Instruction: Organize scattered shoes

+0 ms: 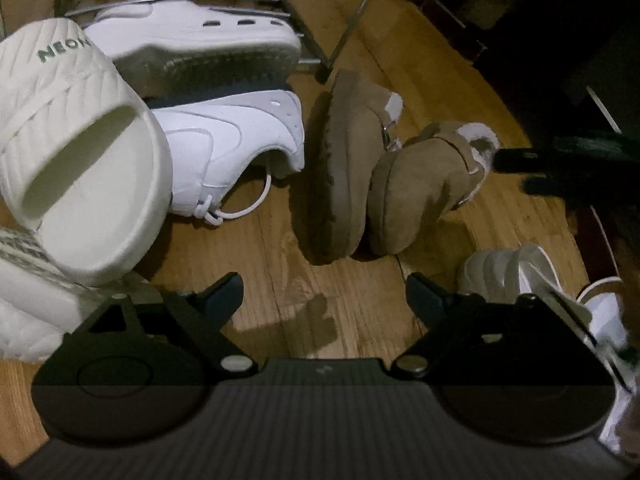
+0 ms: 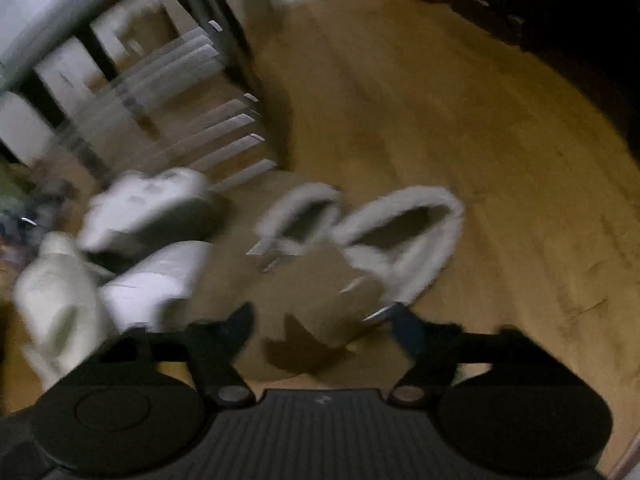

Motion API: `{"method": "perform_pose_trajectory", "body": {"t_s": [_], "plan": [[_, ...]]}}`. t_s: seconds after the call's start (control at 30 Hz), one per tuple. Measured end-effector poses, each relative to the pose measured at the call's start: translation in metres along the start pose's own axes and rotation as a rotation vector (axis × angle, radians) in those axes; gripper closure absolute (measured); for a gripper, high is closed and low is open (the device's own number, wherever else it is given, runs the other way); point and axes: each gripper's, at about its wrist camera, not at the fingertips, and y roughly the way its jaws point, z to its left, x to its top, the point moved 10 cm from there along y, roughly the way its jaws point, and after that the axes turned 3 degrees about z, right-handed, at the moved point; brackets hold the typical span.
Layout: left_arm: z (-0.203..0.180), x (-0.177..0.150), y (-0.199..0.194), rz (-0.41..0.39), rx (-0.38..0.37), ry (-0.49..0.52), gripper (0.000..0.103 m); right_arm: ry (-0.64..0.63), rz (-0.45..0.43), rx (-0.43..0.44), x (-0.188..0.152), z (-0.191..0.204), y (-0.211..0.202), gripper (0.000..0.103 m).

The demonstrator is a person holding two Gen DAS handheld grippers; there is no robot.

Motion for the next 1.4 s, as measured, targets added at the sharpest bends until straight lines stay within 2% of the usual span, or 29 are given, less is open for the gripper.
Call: {"method": "perform_pose_trajectory", "body": {"t_s": [0.07,0.17,0.23,0.3,0.33,0.4,0.47,0.63,0.83,0.93,0.97,1.0,1.07,1.1,1.17,1.2,1.23,1.3,1.4], "plan": [[0.002,-0.005,0.001,0.035,0.005,-0.012,0.015,0.048,0.01,0.009,0.005,-0.004,0.012,0.037],[-0.001,-0.007,-0.003,0.039,-0.022,-0.005,0.014,0.098,0.037,-0.052,0.008,-0.013,0.034,0.035],[0.0,-0.007,-0.006,0.031,-0.036,-0.016,0.014,0.144,0.067,-0.017,0.007,-0.015,0.053,0.036],[0.002,-0.007,-0.008,0.032,-0.036,-0.025,0.014,0.142,0.036,0.048,0.008,-0.011,0.057,0.052],[0.003,-0.007,-0.009,0.033,-0.035,-0.026,0.014,0.122,0.022,0.066,0.009,-0.008,0.055,0.067],[0.006,-0.007,-0.01,0.032,-0.029,-0.025,0.014,0.105,-0.019,0.073,0.01,-0.007,0.048,0.078],[0.006,-0.007,-0.01,0.032,-0.024,-0.021,0.014,0.112,-0.055,0.112,0.011,-0.007,0.041,0.081],[-0.002,-0.004,-0.012,0.017,-0.033,0.016,0.014,0.147,-0.001,0.289,0.001,0.009,0.027,0.084],[-0.013,-0.004,-0.025,-0.001,-0.047,0.081,0.014,0.073,0.007,0.361,-0.016,0.036,-0.002,0.084],[-0.023,-0.015,-0.043,-0.049,-0.125,0.175,0.013,0.016,0.042,0.404,-0.03,0.053,-0.016,0.084],[-0.025,-0.022,-0.049,-0.06,-0.158,0.19,0.013,-0.001,0.064,0.423,-0.039,0.06,-0.021,0.09],[-0.026,-0.03,-0.054,-0.064,-0.186,0.198,0.013,-0.009,0.072,0.446,-0.044,0.065,-0.025,0.103],[-0.022,-0.045,-0.059,-0.056,-0.209,0.19,0.013,-0.017,0.123,0.541,-0.061,0.081,-0.037,0.103],[-0.021,-0.048,-0.059,-0.054,-0.21,0.184,0.013,-0.023,0.15,0.545,-0.068,0.084,-0.037,0.102],[-0.015,-0.057,-0.056,-0.043,-0.209,0.148,0.013,-0.041,0.168,0.489,-0.075,0.083,-0.035,0.095],[-0.014,-0.059,-0.052,-0.031,-0.202,0.14,0.013,-0.044,0.156,0.426,-0.079,0.077,-0.029,0.091],[-0.012,-0.062,-0.047,-0.018,-0.195,0.132,0.013,-0.041,0.149,0.372,-0.083,0.07,-0.025,0.081],[-0.014,-0.064,-0.04,-0.009,-0.183,0.145,0.013,0.022,0.144,0.28,-0.094,0.051,-0.018,0.074],[-0.024,-0.056,-0.029,-0.033,-0.211,0.183,0.011,0.095,0.162,0.243,-0.115,0.037,-0.016,0.068]]}}
